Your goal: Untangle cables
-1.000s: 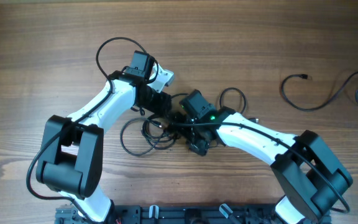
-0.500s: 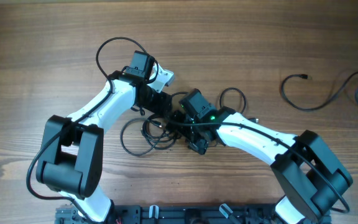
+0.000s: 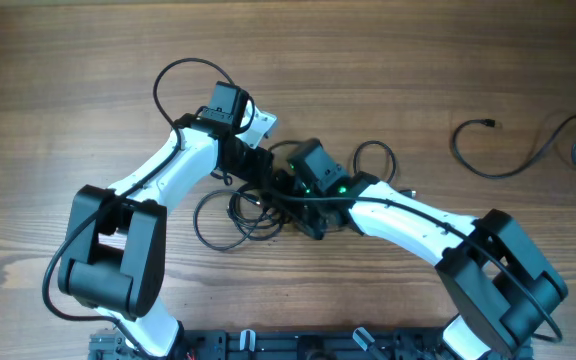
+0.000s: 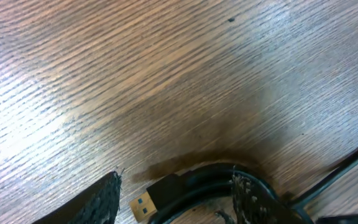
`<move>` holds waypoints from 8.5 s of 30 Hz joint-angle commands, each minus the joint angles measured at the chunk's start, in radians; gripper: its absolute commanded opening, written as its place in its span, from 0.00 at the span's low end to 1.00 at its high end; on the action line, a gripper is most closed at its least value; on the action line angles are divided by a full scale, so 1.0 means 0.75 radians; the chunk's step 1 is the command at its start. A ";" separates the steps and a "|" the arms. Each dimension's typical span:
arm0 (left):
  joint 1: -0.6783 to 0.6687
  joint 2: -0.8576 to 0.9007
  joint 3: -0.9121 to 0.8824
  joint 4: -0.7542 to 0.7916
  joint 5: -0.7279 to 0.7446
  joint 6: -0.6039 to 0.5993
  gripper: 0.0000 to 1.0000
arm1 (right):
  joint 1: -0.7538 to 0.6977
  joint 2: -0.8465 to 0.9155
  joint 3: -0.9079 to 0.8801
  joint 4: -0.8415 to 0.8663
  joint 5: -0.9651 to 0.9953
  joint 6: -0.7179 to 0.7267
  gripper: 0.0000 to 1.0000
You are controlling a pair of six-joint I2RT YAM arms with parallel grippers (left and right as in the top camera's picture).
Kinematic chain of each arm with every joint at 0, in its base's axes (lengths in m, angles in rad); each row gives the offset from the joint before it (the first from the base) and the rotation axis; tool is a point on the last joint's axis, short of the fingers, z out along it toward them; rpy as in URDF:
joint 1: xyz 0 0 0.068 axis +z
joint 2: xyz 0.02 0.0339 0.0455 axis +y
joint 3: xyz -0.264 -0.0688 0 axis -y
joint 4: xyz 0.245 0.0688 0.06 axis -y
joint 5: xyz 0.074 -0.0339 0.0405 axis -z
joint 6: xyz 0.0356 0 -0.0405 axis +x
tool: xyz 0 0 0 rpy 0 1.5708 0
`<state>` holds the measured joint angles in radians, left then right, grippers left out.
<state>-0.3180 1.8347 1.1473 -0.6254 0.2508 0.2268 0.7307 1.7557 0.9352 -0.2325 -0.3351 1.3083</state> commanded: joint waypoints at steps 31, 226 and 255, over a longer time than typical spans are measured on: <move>-0.002 0.015 -0.006 0.015 -0.022 -0.035 0.63 | -0.080 -0.102 -0.002 -0.265 -0.121 0.198 0.83; 0.083 -0.411 0.044 -0.085 0.547 -0.906 0.36 | -0.200 -0.054 0.397 -0.318 0.174 -1.041 0.04; 0.157 -0.411 0.040 -0.120 0.251 -1.055 0.04 | -0.200 -0.028 0.396 -0.477 0.607 -1.083 0.04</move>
<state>-0.3248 1.5311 1.1770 -0.7174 0.3073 -0.6590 0.6262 1.7004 1.2518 -0.5377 -0.1223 0.5121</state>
